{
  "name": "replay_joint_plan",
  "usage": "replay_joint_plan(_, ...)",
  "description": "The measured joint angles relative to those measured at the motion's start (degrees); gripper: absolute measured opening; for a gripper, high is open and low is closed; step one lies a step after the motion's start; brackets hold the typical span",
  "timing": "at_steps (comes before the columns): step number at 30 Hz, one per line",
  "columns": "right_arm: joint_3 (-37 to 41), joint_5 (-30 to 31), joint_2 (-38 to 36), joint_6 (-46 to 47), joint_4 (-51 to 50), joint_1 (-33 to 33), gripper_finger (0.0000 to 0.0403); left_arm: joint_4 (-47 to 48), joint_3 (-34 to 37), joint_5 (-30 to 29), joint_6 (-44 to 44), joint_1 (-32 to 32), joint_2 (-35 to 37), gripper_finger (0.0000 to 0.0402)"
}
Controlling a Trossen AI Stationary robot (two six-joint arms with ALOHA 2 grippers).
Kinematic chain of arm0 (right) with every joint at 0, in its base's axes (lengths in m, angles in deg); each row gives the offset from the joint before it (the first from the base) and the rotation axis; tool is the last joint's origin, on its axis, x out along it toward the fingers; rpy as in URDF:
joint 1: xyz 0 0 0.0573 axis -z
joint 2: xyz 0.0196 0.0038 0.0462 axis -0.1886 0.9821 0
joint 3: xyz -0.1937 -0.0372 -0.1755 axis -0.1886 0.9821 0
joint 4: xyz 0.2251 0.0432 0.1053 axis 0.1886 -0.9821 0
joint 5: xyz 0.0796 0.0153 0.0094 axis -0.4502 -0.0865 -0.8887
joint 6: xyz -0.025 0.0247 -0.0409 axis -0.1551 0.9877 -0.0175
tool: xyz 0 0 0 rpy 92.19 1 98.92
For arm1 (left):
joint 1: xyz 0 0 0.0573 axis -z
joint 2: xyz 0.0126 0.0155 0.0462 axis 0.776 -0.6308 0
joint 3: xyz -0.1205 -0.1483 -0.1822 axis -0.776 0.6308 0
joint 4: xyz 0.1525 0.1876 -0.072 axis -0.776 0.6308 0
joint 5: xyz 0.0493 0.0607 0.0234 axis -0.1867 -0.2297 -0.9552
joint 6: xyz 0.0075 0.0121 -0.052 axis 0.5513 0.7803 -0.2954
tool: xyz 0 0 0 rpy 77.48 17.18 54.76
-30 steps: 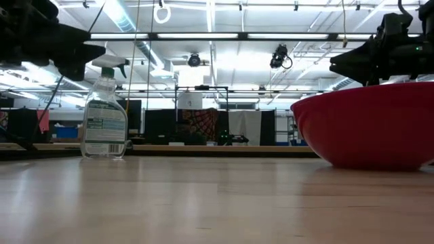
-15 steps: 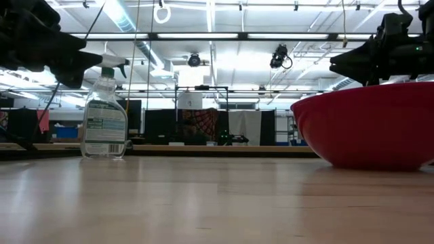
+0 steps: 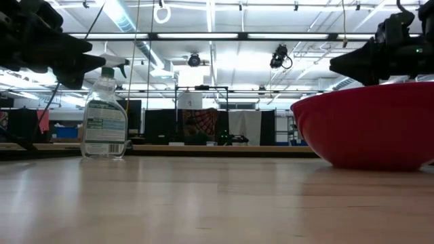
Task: Nest bowls inside each other
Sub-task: Return to Home Position
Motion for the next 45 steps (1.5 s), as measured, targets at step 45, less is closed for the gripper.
replay_joint_plan(45, 0.04, -4.38, 1.62, -0.3, -7.34, -0.02, 0.0116, 5.87, 0.02, 10.49, 1.61, 0.36, -0.76, 0.0208)
